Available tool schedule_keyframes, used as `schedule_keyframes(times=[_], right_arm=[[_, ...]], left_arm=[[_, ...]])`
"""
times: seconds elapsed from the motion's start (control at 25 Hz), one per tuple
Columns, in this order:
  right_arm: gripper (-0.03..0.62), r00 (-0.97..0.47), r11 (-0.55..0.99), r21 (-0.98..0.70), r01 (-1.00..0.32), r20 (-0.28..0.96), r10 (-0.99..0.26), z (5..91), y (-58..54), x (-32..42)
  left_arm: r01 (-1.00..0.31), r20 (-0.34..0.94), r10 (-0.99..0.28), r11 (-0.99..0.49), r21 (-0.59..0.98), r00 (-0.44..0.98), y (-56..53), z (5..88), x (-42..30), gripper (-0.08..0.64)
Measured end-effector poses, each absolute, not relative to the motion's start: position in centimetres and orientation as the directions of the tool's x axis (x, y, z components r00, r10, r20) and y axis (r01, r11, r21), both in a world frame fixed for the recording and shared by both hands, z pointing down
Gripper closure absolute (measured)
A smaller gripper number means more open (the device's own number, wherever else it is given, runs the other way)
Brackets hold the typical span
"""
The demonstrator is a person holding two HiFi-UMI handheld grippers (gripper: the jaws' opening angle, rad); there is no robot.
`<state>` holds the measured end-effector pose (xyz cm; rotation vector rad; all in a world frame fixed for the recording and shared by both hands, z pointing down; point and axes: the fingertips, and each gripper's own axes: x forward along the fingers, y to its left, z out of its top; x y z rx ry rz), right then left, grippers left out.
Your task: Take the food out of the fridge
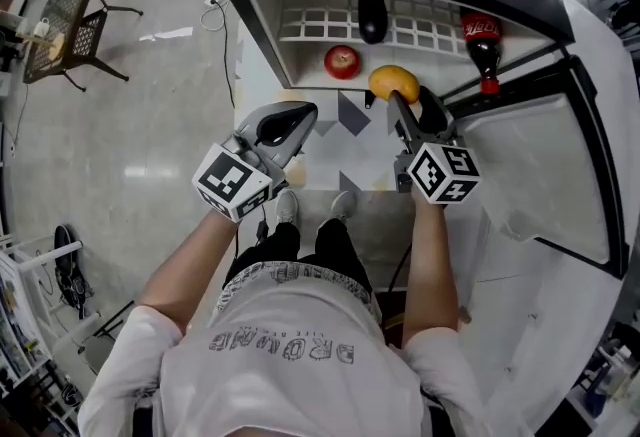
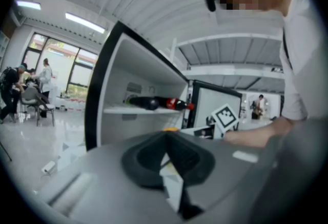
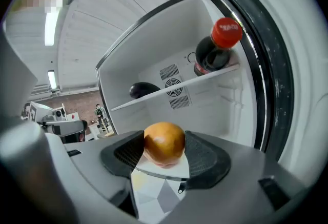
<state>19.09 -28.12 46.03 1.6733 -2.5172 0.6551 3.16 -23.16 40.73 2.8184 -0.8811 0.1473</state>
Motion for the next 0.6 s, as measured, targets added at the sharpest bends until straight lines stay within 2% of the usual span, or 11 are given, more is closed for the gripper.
schedule_keyframes(times=[0.6], right_arm=[[0.348, -0.387, 0.323, -0.277, -0.905, 0.223, -0.895, 40.7, -22.3, 16.7]], left_arm=[[-0.529, 0.094, -0.521, -0.840, 0.123, 0.848, -21.3, 37.6, 0.9, 0.552]])
